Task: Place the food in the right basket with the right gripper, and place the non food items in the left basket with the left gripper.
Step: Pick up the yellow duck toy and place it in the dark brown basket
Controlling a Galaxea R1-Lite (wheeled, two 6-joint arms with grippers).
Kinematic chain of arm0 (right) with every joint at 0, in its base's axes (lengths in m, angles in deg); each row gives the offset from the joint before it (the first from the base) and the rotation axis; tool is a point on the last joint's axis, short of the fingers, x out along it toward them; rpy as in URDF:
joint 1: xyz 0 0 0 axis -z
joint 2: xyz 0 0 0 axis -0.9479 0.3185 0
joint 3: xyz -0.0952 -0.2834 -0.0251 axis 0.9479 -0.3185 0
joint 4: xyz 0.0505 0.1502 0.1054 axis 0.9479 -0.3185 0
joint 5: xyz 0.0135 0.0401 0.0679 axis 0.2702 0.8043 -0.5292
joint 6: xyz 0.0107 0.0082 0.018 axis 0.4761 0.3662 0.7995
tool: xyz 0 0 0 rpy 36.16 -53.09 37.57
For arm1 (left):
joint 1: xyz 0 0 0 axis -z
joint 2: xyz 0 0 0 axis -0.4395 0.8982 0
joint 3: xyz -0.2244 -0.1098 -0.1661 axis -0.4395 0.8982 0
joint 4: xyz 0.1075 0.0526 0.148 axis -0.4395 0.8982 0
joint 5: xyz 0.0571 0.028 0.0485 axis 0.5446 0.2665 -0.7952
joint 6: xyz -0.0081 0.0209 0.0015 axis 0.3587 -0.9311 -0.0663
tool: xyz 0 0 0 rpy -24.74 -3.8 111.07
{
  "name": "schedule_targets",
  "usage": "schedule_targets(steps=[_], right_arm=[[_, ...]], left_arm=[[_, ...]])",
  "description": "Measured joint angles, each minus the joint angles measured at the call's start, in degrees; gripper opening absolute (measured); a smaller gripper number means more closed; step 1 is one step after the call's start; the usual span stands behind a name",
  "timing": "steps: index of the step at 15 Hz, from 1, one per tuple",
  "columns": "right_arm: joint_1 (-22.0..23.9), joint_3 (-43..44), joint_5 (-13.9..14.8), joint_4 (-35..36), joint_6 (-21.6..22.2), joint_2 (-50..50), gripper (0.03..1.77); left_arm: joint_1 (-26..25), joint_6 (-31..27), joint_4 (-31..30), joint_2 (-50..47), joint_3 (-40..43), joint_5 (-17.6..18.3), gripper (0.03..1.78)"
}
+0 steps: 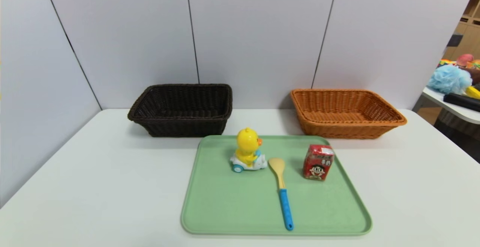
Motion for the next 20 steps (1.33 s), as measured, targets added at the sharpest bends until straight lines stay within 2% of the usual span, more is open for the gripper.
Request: schedule_targets(steps=[10, 13, 16, 18, 20], right_arm=[[0.0, -0.2, -0.4, 0.2, -0.8, 0.0, 1.71], [0.0, 3.0, -1.3, -0.8, -0.1, 0.0, 1.71], [0.0, 9.2, -4.1, -6.3, -0.1, 0.1, 1.71], [0.0, 14.2, -4.6, -11.4, -0.1, 1.8, 1.71], [-0.2, 18.0, -4.7, -13.0, -0.1, 6.0, 1.71]], left_arm=[[0.0, -0.8, 0.0, 0.0, 0.0, -0.1, 1.69], [0.0, -0.4, 0.6, 0.0, -1.8, 0.4, 1.69], [0.1, 0.3, 7.6, 0.3, -8.5, 3.0, 1.69], [0.1, 0.5, 12.3, 2.3, -13.0, 4.9, 1.69], [0.1, 0.5, 13.0, 7.1, -16.9, 5.3, 1.69]])
